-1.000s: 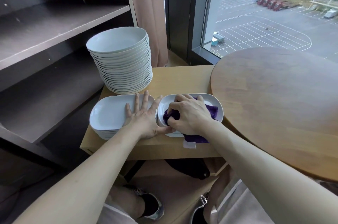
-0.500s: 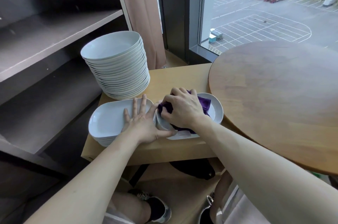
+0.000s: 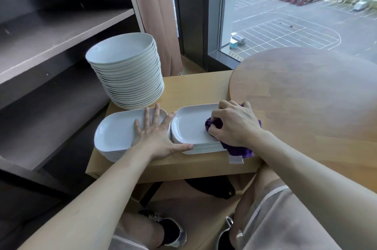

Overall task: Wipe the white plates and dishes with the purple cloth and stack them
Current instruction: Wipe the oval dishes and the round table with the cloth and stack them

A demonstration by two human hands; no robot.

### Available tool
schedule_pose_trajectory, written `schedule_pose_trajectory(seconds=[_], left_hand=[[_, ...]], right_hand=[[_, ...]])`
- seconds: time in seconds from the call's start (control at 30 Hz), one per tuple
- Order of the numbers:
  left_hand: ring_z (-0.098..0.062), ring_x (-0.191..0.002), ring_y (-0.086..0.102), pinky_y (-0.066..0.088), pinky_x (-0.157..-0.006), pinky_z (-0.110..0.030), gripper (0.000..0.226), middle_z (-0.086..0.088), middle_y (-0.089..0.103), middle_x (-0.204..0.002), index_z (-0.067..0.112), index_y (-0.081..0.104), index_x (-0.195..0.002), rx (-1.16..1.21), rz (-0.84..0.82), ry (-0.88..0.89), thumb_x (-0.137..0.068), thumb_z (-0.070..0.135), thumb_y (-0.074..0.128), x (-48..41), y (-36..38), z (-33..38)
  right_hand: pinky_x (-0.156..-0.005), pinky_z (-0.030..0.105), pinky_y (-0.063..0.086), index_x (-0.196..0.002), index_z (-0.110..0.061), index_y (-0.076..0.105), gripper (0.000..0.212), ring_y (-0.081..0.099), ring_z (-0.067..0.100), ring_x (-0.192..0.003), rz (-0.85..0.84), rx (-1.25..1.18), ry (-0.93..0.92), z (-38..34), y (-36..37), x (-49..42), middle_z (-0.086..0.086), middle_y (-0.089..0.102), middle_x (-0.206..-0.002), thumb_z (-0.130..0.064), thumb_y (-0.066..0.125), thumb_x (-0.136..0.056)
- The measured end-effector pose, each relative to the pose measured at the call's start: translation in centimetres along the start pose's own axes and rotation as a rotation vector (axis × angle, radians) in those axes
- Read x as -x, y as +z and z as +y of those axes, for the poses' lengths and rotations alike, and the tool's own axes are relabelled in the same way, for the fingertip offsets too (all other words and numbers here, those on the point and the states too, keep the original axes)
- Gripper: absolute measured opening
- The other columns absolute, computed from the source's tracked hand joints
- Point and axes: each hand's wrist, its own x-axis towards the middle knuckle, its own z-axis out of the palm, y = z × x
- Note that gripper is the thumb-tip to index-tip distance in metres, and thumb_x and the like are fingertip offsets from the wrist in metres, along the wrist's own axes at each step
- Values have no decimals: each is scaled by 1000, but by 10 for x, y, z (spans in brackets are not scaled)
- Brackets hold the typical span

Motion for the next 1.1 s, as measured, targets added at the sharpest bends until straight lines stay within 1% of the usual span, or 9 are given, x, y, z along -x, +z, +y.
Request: schedule_pose_trajectory(seconds=[0.13,0.27,0.37,0.47,0.57,0.7,0.8,0.9,1.1], left_hand=[[-28,-147,-40,-13,-118,-63,134,2,-41,-162,57,-13,-152,-3,1,2,-40,111,40,-2,1,-1],[-29,-148,-39,-13,-118,-63,135,2,-40,-162,57,-14,-151,-5,4,7,-39,113,36,-3,2,-2],[-31,-149,-37,-11,-119,-65,123,1,-39,-162,54,-11,-154,-19,-14,10,-55,100,47,-5,1,-2],[-32,-150,-35,-8,-119,-65,116,0,-38,-163,54,-10,-154,-28,-5,20,-66,90,57,-4,2,-2],[-32,-151,-33,-7,-119,-65,110,1,-36,-164,55,-6,-152,-26,2,23,-69,84,59,-4,3,-2],[-31,-151,-34,-8,-121,-65,100,2,-37,-164,54,-4,-154,-18,0,16,-74,68,55,-2,0,-2],[-29,-150,-36,-10,-120,-62,119,2,-37,-164,55,-8,-154,-8,-18,1,-53,91,43,0,-1,-1],[-26,-149,-38,-11,-120,-61,133,4,-39,-163,54,-10,-154,0,-14,-10,-43,110,36,1,-1,-1],[-25,-146,-42,-13,-120,-62,140,4,-43,-160,54,-11,-156,-3,-26,-16,-37,115,32,1,-1,-1]], right_hand=[[-86,39,31,-79,-34,68,28,52,12,-97,10,-75,-78,-15,2,0,-14,52,-90,-53,48,-82],[-80,37,23,-79,-34,69,31,53,12,-98,10,-147,-184,-43,8,-12,-13,50,-87,-55,45,-79],[-80,37,25,-81,-34,68,30,53,16,-92,46,-197,-189,-67,18,-18,-11,48,-83,-53,46,-80],[-80,40,29,-86,-33,71,30,49,16,-86,125,-223,-94,-82,27,-19,-9,46,-83,-52,48,-85],[-79,41,29,-94,-32,71,32,50,19,-92,136,-203,-52,-84,27,-16,-6,48,-89,-53,49,-86],[-91,52,39,-117,-33,58,47,45,28,-113,-53,-161,-57,-77,20,-7,0,48,-114,-67,50,-84],[-92,55,43,-128,-33,48,62,44,31,-113,-119,-119,-3,-65,11,1,4,46,-125,-74,54,-81],[-88,48,44,-135,-30,43,62,46,32,-114,-123,-105,66,-54,4,8,6,45,-127,-59,62,-83],[-82,41,33,-121,-32,51,51,49,25,-102,-32,-165,154,-31,-8,29,-4,45,-107,-53,64,-77]])
